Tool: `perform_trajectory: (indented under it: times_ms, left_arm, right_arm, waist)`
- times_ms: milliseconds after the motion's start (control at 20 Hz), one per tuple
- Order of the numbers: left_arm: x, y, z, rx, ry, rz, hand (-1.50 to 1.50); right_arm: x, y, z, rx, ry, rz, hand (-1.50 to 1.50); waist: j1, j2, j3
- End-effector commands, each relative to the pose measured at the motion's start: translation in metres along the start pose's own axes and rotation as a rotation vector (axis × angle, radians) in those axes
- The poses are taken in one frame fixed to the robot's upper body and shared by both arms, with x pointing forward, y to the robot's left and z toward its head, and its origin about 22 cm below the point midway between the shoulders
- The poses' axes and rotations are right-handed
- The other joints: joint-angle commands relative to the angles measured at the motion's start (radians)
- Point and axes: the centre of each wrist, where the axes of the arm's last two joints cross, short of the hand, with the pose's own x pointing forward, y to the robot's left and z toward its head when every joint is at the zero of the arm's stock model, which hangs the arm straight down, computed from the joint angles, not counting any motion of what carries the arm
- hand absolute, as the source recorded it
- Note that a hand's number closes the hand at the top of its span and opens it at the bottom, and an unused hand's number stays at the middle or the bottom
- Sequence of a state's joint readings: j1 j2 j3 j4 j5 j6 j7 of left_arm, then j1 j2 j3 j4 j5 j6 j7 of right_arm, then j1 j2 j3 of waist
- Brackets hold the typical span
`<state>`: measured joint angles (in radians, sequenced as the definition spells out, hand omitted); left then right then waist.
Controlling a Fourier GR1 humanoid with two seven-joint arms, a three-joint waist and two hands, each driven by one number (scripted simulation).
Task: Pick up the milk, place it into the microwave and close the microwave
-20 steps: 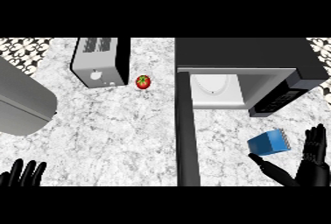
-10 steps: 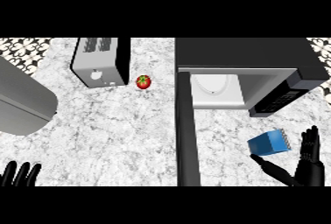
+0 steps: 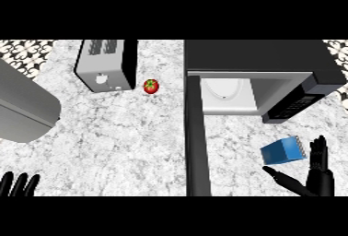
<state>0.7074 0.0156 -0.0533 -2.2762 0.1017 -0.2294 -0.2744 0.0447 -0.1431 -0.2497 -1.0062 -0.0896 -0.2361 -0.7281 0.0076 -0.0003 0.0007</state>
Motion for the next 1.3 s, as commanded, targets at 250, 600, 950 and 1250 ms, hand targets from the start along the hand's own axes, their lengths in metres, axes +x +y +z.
perform_trajectory:
  times_ms: [250, 600, 950, 1250]
  left_arm:
    - [-0.002, -0.005, -0.001, -0.007, 0.003, 0.014, -1.5]
    - [-0.019, 0.007, 0.021, -0.01, 0.007, 0.019, -1.5]
    - [-0.006, 0.006, 0.014, 0.003, 0.018, 0.02, -1.5]
    - [-0.015, 0.012, 0.016, 0.006, 0.018, 0.002, -1.5]
  right_arm:
    - [-0.003, 0.015, -0.022, 0.057, 0.042, -0.113, -1.5]
    - [-0.031, 0.022, -0.011, -0.015, -0.028, -0.094, -1.5]
    - [-0.034, 0.023, -0.013, 0.013, -0.057, -0.296, 1.5]
    - [-0.036, 0.035, 0.008, -0.006, -0.095, -0.37, 1.5]
  waist:
    - [0.0, 0.0, -0.001]
    - [0.005, 0.0, 0.0]
    - [0.004, 0.0, 0.0]
    - [-0.003, -0.002, -0.001]
